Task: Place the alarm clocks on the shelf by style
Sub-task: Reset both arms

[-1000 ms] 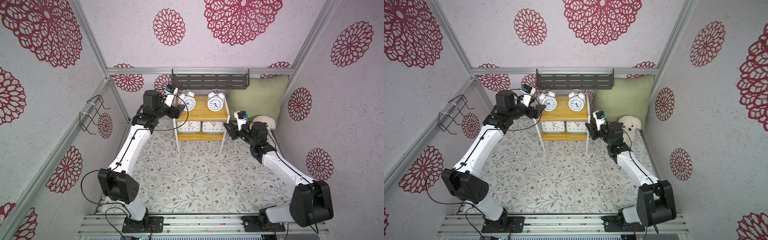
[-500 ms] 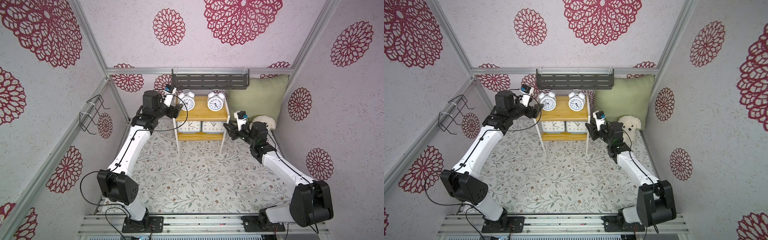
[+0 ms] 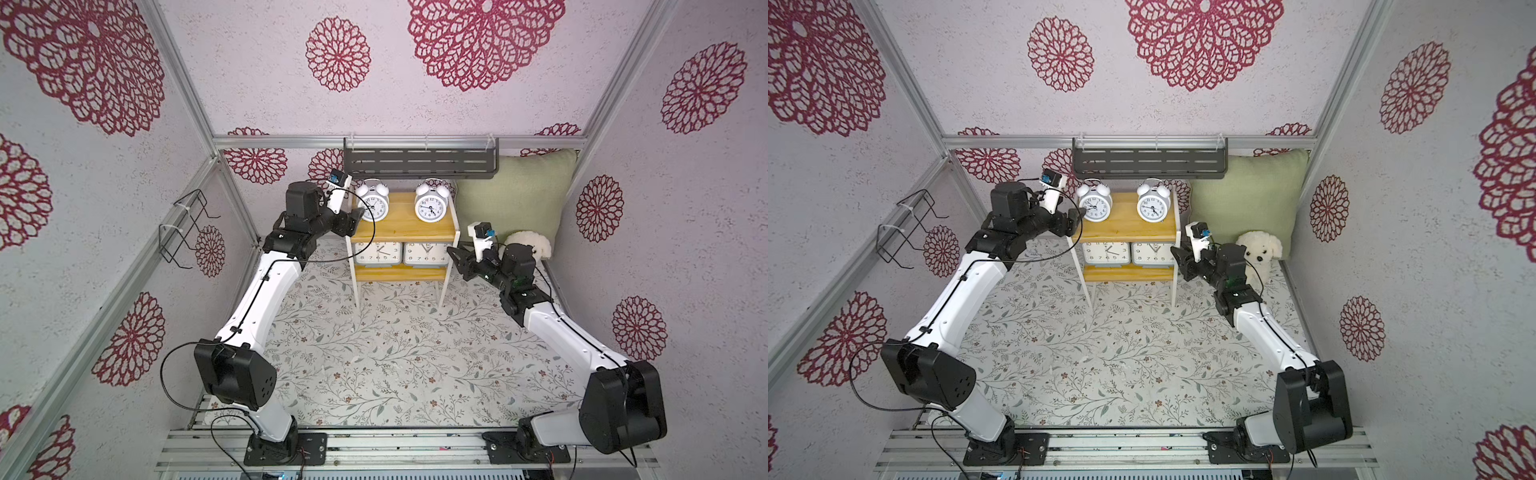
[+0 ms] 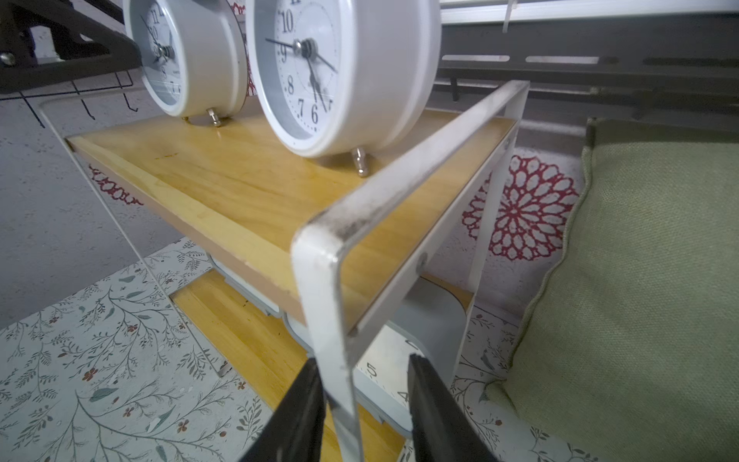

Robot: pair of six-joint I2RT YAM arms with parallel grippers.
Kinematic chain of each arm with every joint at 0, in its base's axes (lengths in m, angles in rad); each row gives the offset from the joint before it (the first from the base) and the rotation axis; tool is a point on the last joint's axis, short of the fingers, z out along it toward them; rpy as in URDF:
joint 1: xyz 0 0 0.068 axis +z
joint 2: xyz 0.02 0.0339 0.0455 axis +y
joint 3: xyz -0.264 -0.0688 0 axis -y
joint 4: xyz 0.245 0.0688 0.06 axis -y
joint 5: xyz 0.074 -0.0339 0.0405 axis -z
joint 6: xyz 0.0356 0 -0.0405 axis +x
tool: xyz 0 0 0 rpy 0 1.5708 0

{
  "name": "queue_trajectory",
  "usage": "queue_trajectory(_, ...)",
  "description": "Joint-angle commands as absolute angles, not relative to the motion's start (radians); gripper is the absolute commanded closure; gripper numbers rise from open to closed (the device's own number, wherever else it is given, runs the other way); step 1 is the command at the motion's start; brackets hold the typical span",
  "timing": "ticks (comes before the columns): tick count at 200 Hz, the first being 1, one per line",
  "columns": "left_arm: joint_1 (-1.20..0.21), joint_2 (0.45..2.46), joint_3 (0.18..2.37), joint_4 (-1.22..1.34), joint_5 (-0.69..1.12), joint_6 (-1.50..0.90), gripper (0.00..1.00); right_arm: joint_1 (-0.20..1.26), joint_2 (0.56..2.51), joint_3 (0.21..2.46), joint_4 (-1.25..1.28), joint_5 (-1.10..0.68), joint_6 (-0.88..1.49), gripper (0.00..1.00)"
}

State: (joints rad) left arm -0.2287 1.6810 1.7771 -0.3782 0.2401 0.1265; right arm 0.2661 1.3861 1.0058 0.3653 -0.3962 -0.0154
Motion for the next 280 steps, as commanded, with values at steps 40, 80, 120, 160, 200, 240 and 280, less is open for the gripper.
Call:
queue_trajectory(40,-0.222,1.619,1.743,-0.347,0.246,0.13,0.16,0.262,1.365,1.037,0.385,-0.394,-0.011,0.57)
queue_trajectory(80,-0.222,1.539,1.674,-0.31,0.239,0.13,0.12,0.262,1.339,1.013,0.394,-0.376,-0.014,0.39)
queue_trajectory(120,-0.221,1.402,1.521,-0.237,0.177,0.12,0.08,0.26,1.289,0.971,0.397,-0.343,-0.023,0.25)
queue_trajectory(160,-0.206,1.279,1.351,-0.169,0.101,0.093,0.03,0.261,1.198,0.864,0.458,-0.268,-0.014,0.2)
queue_trajectory(200,-0.196,1.17,1.163,-0.044,0.007,0.041,0.0,0.261,1.095,0.721,0.553,-0.137,-0.009,0.17)
queue_trajectory(240,-0.178,1.128,1.025,0.031,-0.107,-0.017,0.03,0.259,1.042,0.615,0.589,0.043,0.006,0.16)
queue_trajectory(280,-0.153,1.125,0.838,0.197,-0.367,-0.092,0.03,0.255,1.04,0.499,0.655,0.204,0.011,0.12)
